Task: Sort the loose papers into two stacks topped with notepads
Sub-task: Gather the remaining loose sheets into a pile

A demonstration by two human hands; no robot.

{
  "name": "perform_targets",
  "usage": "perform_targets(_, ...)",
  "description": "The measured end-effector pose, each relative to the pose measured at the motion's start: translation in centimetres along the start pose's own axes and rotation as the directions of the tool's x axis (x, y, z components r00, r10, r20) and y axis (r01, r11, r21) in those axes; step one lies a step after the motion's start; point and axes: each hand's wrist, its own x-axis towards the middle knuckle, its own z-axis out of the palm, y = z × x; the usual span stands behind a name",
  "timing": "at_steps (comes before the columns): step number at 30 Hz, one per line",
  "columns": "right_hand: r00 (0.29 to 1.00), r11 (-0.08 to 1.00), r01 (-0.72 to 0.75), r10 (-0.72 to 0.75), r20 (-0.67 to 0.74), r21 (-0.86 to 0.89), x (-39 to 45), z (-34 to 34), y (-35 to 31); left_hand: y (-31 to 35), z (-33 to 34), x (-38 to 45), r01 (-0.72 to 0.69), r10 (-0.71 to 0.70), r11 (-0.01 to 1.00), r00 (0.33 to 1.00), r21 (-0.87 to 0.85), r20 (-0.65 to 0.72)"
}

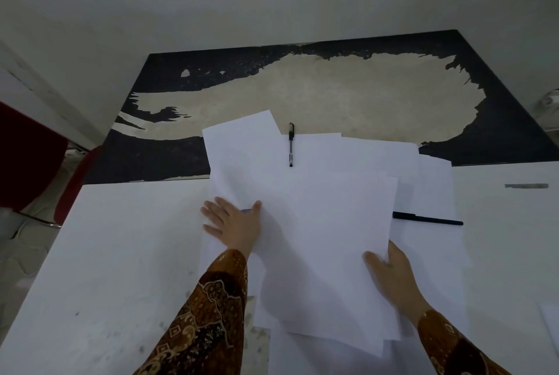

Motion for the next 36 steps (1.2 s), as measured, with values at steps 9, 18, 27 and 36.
perform_targets(9,1.000,1.000,0.007,-0.006,0.009,-0.013,-0.1,0.0,-0.1,1.7,-2.0,0.3,-0.168,0.088,0.800,0.982,-0.575,-0.165)
perform_targets(18,1.000,1.000,-0.008,0.008,0.004,0.001,-0.1,-0.1,-0.1,6.4,-7.8,-0.5,0.021,-0.137,0.199,0.990,-0.980,-0.006)
perform_targets(27,0.999,0.999,-0.033,0.033,0.018,-0.001,-0.4,-0.1,-0.9,3.1,-11.0,-6.1,0.054,-0.042,0.026,0.998,-0.998,0.053)
perform_targets(36,0.932,0.923,-0.326,0.278,0.232,0.206,0.3,-1.1,-3.0,-3.3,-0.8,-16.8,0.284,-0.202,0.244,0.950,-0.927,0.238)
